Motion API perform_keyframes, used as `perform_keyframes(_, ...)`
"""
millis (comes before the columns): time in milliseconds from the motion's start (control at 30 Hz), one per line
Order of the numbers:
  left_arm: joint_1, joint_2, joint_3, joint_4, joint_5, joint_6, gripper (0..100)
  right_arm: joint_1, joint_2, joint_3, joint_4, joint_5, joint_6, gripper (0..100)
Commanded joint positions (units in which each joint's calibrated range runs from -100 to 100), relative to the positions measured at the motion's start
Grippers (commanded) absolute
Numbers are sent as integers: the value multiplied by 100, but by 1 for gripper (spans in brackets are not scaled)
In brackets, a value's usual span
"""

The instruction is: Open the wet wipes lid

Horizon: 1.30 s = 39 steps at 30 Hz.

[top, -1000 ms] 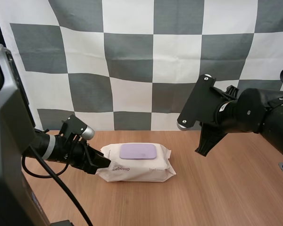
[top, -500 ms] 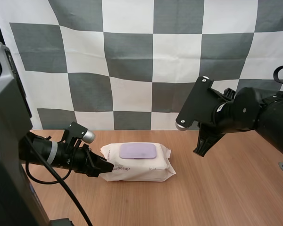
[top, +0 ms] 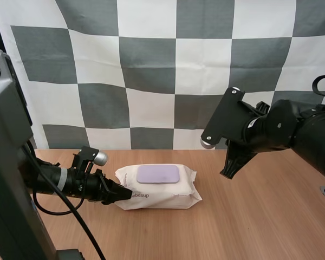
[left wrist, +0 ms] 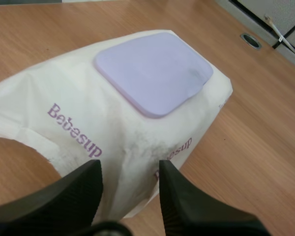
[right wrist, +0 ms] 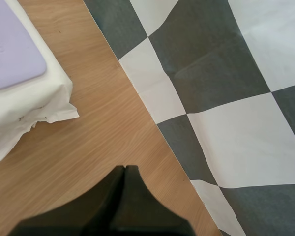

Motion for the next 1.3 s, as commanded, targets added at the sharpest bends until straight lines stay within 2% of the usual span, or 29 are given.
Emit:
perform_keyframes(0, -4, 55, -2, 9, 0, 100, 61, 1, -3, 0, 8, 5, 2, 0)
perform_keyframes(200, -4, 153, -2, -80, 0, 100, 61, 1, -3, 0, 49, 5, 2, 0)
perform_keyframes(333, -4, 153, -2, -147, 0, 100, 54, 1, -3, 0, 100, 5, 2, 0)
perform_keyframes(433, -4, 153, -2, -161, 0, 100, 41, 1, -3, 0, 129, 5, -76, 0)
perform_keyframes(700, -4, 153, -2, -197, 0, 100, 0, 1, -3, 0, 138, 5, -76, 0)
perform_keyframes(867, -4, 153, -2, -223, 0, 100, 0, 1, -3, 0, 223, 5, -89, 0)
perform_keyframes(1067, -4, 153, -2, -111, 0, 100, 0, 1, -3, 0, 947, 341, -1032, 0)
perform_keyframes(1267, -4, 141, 13, 106, 0, 100, 0, 1, -3, 0, 1013, 395, -1283, 0)
